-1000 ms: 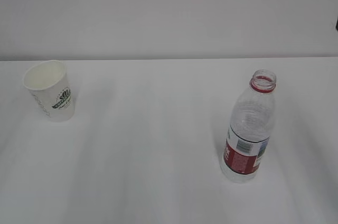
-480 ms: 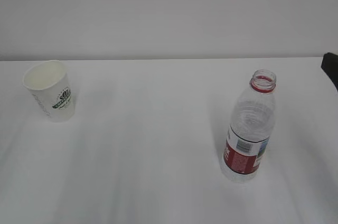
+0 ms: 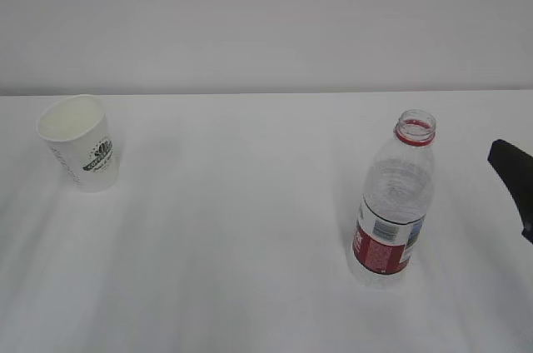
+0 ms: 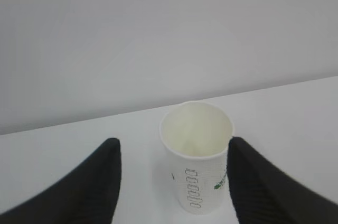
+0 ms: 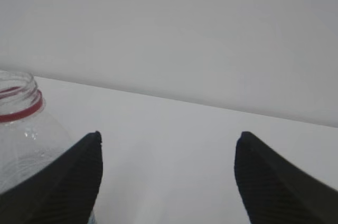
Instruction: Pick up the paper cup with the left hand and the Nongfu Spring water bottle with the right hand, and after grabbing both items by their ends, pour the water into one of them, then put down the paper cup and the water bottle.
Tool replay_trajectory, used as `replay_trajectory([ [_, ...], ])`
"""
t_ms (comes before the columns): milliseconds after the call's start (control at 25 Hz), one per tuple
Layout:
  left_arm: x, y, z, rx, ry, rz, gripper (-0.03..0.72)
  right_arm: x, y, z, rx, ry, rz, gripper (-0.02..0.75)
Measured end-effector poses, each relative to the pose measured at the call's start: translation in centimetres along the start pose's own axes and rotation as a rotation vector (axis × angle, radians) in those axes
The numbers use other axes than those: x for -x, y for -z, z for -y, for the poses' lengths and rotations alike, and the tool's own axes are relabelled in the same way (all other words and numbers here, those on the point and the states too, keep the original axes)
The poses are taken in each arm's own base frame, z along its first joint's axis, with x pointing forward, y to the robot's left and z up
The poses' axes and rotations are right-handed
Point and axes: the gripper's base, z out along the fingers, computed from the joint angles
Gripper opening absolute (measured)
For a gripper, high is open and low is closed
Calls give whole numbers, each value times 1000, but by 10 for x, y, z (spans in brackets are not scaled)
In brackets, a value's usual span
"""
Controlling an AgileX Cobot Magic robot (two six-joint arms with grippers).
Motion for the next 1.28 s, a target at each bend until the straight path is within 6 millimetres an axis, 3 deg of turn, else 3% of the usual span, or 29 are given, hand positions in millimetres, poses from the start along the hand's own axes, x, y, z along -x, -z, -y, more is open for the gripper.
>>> replay_trajectory([
  [320,-10,-9,4,-52,-38,-33,465,-25,10,-8,50,-31,4,587],
  [520,-11,-10,6,-66,-52,-35,463,-28,9,-14,109,-5,2,587],
  [1280,-36,-27,20,-228,-24,-74,461,-85,-9,-30,307,-17,-293,587],
])
